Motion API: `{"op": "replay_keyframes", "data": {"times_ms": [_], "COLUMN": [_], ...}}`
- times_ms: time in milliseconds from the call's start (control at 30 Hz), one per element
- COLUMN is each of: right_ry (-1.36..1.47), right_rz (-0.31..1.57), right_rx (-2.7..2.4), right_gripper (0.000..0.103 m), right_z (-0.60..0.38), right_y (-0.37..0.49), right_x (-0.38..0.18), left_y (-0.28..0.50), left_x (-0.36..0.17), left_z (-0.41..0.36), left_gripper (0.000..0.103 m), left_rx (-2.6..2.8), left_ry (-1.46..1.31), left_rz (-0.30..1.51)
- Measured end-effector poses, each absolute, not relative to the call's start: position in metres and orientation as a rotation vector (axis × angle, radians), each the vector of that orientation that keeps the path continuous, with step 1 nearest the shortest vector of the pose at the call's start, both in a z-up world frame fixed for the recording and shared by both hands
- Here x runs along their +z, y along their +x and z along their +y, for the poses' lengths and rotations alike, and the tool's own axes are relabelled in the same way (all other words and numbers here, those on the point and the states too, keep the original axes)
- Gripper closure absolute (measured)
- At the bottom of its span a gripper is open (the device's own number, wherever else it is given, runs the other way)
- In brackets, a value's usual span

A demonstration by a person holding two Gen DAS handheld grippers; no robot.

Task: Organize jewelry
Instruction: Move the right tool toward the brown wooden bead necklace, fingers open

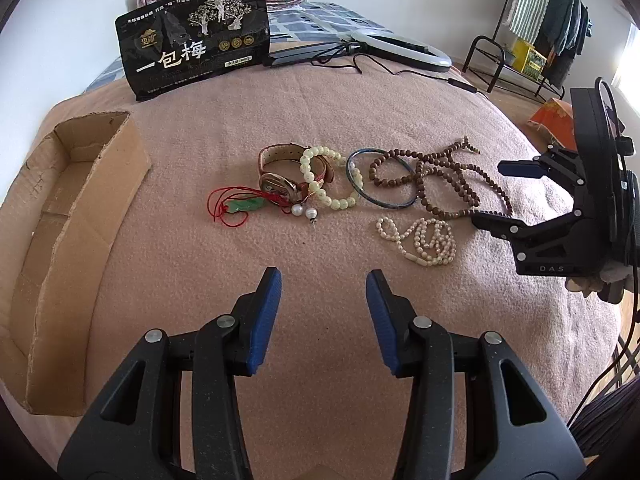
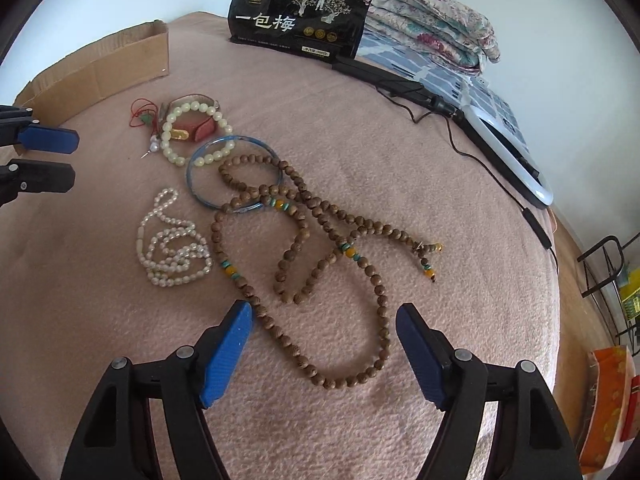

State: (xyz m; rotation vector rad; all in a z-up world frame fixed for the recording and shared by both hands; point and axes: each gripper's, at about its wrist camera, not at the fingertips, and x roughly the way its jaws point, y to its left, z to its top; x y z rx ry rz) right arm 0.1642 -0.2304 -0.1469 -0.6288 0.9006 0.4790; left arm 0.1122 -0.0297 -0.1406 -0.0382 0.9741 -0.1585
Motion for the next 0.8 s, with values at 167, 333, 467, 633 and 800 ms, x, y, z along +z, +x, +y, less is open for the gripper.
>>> {"op": "replay_keyframes", "data": {"times_ms": [167,333,467,633,800], "right_ry": [-0.629,-0.633,-0.636,-0.600,-0.403], "right_rz": [0.873,0.852,0.867,0.938,1.077], "right_rx": [0.478,0.525,0.576,0.669,0.764], "right_gripper": [0.026,0.018,0.017,0.017,0.017], "right_z": [-0.228,-0.219,-0.212,-0.213,-0.237], "right_y": [0.184,0.203,0.219,0.235,0.251], "right_x": [-0.145,-0.144,-0.148,-0.156,-0.160], "left_y": [0.119,0.124,0.128,0.132,0.139], "left_x": [-0.144,-0.149,-0.152,-0.153,-0.155], "left_z": [-0.036,-0.039,-0.035,-0.033,-0.031], "left_gripper": [0.057,0.064,0.064,0.069,0.075], "left_rx": [-0.191,-0.206,-0.211,-0.220,-0.231], "left_ry": [-0.031,-0.012,-0.034,-0.034,-0.036], "left_rz": [0.968,0.967,0.972,0.961,0.953]}}
